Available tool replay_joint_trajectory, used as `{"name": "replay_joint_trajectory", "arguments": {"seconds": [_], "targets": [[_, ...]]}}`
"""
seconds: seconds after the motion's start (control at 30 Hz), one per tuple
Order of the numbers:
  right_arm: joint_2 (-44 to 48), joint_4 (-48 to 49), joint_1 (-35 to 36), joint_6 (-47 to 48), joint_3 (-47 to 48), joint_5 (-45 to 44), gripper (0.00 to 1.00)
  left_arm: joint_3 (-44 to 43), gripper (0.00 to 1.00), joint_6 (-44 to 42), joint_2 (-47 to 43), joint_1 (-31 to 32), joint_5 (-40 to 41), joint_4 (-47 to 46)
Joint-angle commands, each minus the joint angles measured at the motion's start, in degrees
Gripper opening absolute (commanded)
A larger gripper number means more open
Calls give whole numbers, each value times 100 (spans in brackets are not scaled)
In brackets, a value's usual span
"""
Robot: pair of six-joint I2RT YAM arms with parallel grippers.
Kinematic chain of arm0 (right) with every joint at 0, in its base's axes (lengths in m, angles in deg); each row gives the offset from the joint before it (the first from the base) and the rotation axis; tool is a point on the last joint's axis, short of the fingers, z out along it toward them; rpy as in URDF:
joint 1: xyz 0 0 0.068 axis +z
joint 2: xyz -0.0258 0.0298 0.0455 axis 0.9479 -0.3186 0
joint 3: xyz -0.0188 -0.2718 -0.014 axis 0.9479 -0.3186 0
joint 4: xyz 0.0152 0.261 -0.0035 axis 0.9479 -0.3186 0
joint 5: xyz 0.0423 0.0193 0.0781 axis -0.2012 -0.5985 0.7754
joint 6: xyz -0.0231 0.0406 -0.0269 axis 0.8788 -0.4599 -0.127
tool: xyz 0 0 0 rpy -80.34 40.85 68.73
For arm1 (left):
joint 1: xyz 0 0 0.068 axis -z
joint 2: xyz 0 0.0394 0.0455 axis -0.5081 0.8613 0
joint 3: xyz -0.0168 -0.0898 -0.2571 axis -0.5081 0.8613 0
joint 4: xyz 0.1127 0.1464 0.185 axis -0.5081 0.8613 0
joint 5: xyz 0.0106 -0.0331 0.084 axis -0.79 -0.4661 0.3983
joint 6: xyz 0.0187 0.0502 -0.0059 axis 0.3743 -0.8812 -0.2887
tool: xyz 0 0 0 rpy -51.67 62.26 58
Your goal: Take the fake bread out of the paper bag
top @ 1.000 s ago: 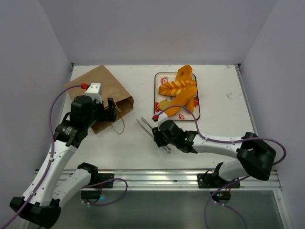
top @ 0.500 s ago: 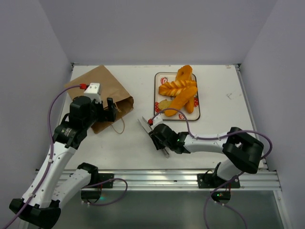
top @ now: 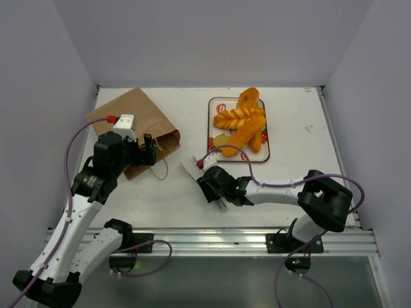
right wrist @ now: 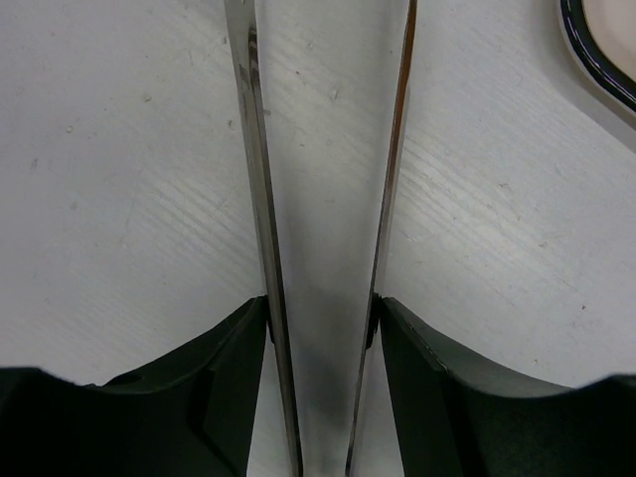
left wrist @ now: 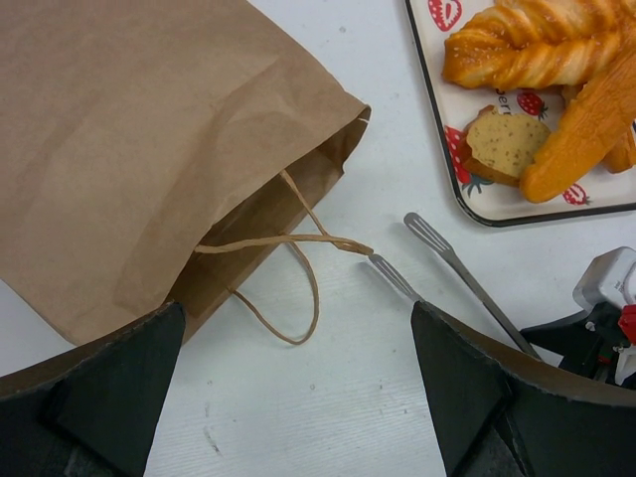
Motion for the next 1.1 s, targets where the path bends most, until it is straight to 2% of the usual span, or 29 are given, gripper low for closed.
{"name": "replay_joint_trajectory", "arguments": {"seconds": [0.0, 0.07, 0.17, 0.2, 0.47, 0.5, 0.53, 0.73, 0.8, 0.9, 0.97, 1.07], "targets": [[-16, -177, 23, -2, 307, -113, 53, -42, 100, -86, -109, -38, -12, -185], [-25, -238, 23, 7, 378, -139, 55, -42, 100, -103, -135, -38, -21, -176], [-68, -326, 23, 69, 474, -148, 70, -24, 100, -121, -144, -38, -21, -168], [-77, -335, 31, 78, 509, -139, 81, -24, 100, -121, -153, -38, -21, -167], [-69, -327, 23, 122, 554, -104, 86, -77, 99, -121, -136, -38, -12, -159], [-60, -327, 23, 122, 562, -104, 89, -94, 100, -121, -127, -38, -12, -150], [1, -335, 31, 131, 571, -130, 99, -112, 100, -121, -135, -38, -21, -150], [904, -634, 23, 131, 615, -279, 99, -95, 100, -68, -188, -38, -91, -238], [1239, -774, 23, 61, 598, -681, 99, -33, 100, -25, -258, -38, -153, -316], [1986, -1135, 14, -54, 554, -1332, 99, 168, 100, 300, -433, -38, -337, -518], [2669, -1206, 14, 7, 388, -1457, 99, 527, 100, 624, -574, -38, -749, -772], [3609, -1214, 5, 122, 150, -1484, 99, 801, 100, 898, -812, -38, -795, -1134]]}}
